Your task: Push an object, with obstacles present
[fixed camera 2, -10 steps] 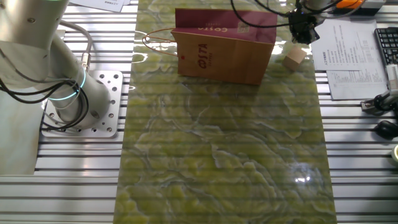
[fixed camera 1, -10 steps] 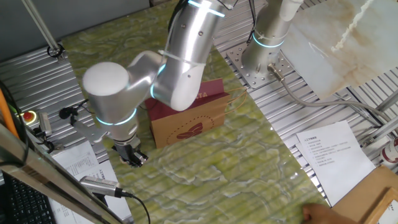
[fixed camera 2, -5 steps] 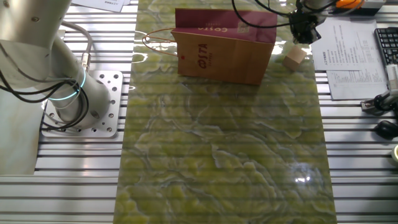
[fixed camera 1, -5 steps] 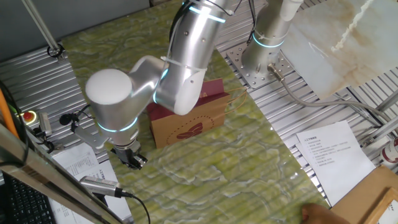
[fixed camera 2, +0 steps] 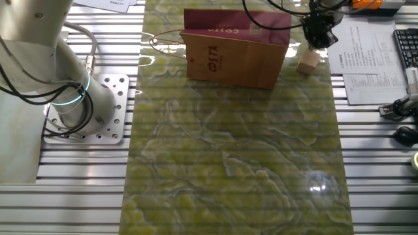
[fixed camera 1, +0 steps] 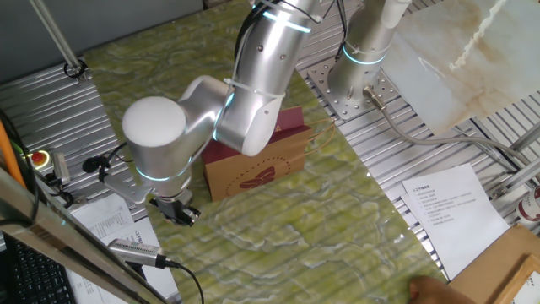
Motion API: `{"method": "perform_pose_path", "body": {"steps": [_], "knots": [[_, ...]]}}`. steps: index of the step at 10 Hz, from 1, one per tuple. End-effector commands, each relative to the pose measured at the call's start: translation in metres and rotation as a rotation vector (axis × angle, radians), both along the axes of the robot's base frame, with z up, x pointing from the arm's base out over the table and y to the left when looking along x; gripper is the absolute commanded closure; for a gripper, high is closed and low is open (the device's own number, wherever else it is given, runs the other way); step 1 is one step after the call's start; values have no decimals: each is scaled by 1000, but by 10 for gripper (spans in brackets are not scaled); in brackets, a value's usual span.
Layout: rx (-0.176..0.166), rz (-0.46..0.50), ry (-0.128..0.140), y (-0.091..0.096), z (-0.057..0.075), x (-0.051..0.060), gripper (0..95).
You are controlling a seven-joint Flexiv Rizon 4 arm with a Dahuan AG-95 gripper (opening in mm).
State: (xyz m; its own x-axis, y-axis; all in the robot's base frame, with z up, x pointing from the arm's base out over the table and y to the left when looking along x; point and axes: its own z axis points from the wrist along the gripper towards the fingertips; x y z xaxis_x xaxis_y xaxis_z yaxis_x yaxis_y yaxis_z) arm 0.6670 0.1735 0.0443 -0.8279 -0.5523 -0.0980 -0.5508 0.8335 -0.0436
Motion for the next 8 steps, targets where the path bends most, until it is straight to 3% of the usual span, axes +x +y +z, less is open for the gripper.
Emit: {"method": "perform_pose_path", "body": {"steps": [1, 8], "knots": [[-11, 13, -2, -8, -1, -4, 950], [-32, 64, 10, -30, 5, -13, 950]]}}
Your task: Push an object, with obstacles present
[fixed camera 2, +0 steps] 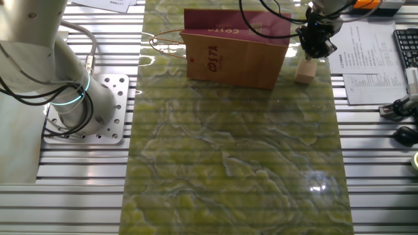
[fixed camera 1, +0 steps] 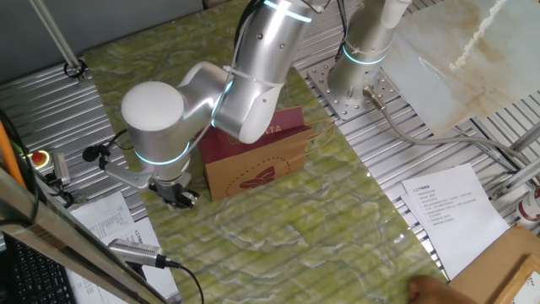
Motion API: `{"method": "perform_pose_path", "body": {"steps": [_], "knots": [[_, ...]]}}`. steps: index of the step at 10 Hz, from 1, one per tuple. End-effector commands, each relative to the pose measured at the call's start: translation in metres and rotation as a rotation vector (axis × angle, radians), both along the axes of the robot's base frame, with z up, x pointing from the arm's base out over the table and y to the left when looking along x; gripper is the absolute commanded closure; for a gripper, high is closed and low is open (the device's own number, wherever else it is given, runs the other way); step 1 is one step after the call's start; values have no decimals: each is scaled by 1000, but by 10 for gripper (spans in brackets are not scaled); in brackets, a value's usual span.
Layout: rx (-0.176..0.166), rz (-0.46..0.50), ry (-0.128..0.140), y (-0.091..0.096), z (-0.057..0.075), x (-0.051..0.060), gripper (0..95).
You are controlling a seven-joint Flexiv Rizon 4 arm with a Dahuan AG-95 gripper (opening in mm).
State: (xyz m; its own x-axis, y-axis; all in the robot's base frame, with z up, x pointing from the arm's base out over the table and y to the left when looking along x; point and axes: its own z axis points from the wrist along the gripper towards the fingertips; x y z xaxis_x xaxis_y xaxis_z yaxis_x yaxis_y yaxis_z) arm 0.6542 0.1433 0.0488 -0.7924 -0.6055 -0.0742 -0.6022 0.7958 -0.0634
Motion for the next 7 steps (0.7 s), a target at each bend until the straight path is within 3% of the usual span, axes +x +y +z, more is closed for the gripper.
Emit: {"method": "perform_pose_path", "body": {"steps": [1, 7], "knots": [[-6, 8, 2, -2, 1, -2, 950], [-25, 25, 9, -12, 2, -8, 950]]}}
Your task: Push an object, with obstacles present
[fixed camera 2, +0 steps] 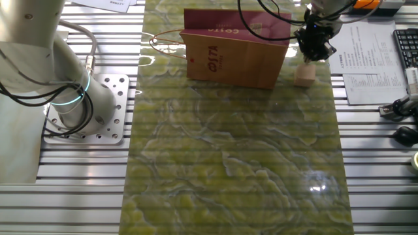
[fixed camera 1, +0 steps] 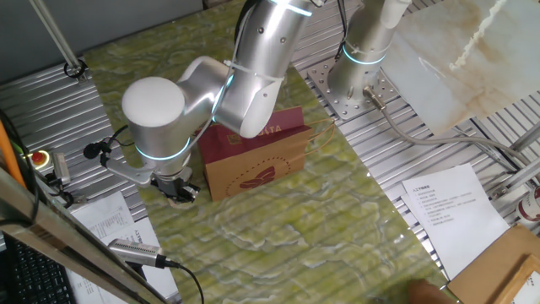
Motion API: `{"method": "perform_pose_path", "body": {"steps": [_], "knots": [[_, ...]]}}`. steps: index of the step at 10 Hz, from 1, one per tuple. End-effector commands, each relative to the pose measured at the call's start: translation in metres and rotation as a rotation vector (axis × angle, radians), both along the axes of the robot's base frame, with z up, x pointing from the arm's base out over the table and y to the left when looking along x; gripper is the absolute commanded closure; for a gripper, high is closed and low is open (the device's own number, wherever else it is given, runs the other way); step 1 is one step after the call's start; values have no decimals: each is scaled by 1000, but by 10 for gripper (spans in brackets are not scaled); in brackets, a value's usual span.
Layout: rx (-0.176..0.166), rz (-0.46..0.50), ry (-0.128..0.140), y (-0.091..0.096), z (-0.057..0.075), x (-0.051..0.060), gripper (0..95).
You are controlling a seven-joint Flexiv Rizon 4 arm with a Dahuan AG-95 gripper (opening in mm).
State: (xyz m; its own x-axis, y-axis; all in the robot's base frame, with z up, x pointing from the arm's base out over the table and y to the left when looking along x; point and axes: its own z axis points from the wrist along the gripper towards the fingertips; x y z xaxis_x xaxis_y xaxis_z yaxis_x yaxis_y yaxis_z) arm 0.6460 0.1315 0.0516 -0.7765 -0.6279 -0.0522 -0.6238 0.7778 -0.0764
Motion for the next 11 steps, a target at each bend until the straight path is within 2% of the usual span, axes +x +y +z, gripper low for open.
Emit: {"method": "perform_pose_path", "body": {"steps": [1, 5, 11], "knots": [[0, -3, 1, -1, -1, 0, 950], [-1, 2, 7, -4, -9, -5, 950], [-8, 25, 8, -16, -9, -20, 950]]}}
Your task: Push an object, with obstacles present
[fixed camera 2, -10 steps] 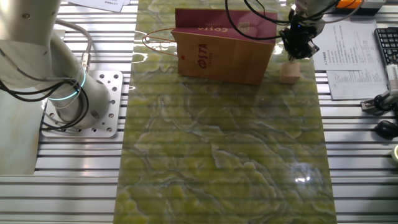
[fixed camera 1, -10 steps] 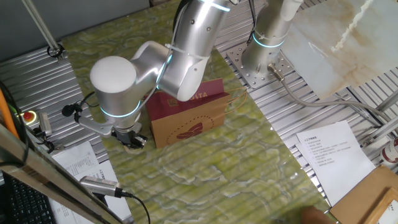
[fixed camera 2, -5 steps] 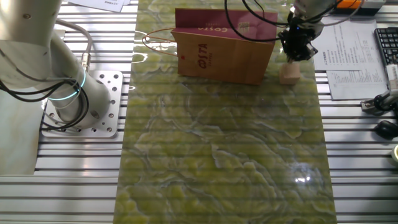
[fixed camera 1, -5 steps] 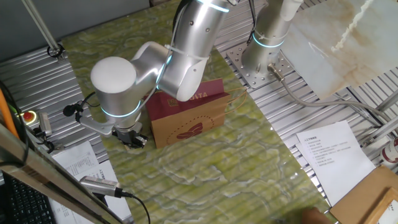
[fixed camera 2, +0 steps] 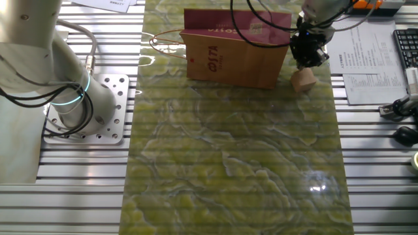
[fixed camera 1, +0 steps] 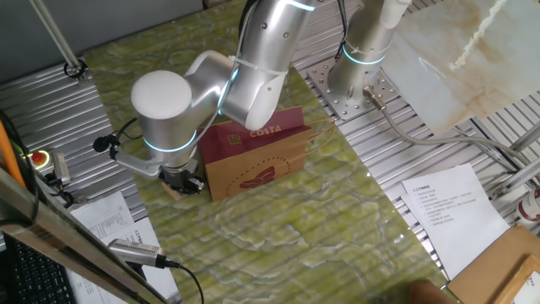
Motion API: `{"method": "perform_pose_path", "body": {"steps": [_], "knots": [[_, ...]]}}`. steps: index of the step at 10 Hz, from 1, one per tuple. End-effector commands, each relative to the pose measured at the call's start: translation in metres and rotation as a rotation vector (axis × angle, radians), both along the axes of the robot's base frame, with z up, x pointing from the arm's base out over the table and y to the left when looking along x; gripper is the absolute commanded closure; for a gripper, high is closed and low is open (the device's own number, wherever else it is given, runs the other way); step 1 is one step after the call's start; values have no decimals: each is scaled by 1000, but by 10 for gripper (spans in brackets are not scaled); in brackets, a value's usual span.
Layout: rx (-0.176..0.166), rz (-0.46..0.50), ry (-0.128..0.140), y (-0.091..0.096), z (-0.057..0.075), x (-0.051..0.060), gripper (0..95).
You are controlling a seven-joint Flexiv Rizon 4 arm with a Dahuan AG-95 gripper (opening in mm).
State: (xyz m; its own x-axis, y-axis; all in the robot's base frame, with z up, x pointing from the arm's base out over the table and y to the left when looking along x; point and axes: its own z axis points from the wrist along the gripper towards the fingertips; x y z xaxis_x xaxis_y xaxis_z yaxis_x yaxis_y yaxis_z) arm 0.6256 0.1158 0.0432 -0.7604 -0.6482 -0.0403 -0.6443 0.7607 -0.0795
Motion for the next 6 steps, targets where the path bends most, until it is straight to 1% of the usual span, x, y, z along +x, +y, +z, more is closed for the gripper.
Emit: {"method": "perform_pose_path", "body": {"steps": [1, 2, 3, 4, 5, 6], "knots": [[4, -6, 0, 0, 0, 0, 950], [3, -8, 0, 0, 0, 1, 950], [6, -9, 1, 2, 3, 6, 950], [19, -11, 1, 5, 6, 11, 950], [25, -21, 1, 7, 8, 16, 950], [34, -34, 4, 8, 9, 18, 950]]}}
